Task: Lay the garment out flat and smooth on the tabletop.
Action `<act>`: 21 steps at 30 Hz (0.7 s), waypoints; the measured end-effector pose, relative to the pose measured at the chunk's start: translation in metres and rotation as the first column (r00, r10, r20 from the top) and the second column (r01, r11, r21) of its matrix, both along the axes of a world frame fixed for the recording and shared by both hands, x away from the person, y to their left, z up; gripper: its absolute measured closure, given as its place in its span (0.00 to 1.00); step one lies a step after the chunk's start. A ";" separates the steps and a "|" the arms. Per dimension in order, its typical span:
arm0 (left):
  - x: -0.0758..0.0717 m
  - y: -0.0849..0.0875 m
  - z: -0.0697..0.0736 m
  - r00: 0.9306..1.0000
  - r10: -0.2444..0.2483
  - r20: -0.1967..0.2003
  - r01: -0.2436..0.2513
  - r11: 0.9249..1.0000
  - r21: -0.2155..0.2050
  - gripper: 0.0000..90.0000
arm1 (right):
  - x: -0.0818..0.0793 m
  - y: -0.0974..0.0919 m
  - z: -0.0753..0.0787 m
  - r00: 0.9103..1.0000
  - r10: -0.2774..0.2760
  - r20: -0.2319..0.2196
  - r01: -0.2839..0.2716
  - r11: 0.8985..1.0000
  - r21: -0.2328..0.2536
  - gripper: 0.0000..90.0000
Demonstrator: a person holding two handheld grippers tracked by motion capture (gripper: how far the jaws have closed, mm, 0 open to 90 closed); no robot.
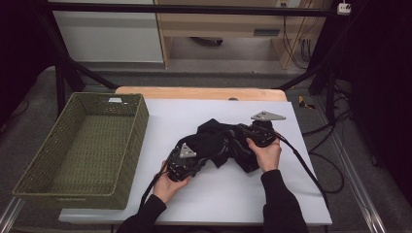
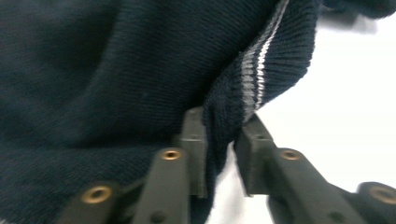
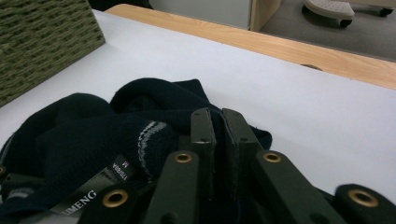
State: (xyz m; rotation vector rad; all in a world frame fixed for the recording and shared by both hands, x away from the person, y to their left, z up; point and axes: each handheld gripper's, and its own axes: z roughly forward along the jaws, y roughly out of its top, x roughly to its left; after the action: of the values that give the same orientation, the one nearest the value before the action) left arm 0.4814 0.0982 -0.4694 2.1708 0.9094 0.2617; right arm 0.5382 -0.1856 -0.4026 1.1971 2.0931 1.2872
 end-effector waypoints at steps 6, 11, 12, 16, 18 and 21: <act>-0.004 0.012 0.023 1.000 0.015 0.001 -0.015 0.997 -0.079 0.89 | -0.019 -0.010 0.010 0.999 0.029 0.031 -0.031 0.999 0.037 0.67; -0.005 0.021 0.044 1.000 0.027 0.007 -0.026 0.992 -0.127 0.90 | -0.048 -0.017 0.016 0.996 0.059 0.065 -0.063 0.996 0.063 0.43; -0.003 0.022 0.048 0.999 0.034 0.009 -0.032 0.991 -0.133 0.90 | -0.054 -0.017 0.017 0.994 0.077 0.075 -0.081 0.995 0.060 0.41; 0.001 0.024 0.062 0.999 0.044 0.010 -0.042 0.989 -0.144 0.90 | -0.082 -0.010 0.011 0.987 0.146 0.073 -0.149 0.988 0.044 0.33; 0.003 0.023 0.069 0.998 0.049 0.026 -0.046 0.991 -0.127 0.90 | -0.094 -0.003 0.004 0.983 0.173 0.067 -0.176 0.984 0.029 0.31; 0.006 0.021 0.077 0.998 0.056 0.040 -0.051 0.992 -0.113 0.90 | -0.110 0.008 -0.011 0.974 0.223 0.040 -0.223 0.975 -0.005 0.31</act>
State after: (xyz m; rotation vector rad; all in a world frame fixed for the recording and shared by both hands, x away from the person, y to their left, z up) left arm 0.4871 0.1191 -0.3921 2.0328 0.9366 0.2756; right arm 0.4286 -0.1779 -0.4134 0.9472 2.2481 1.3948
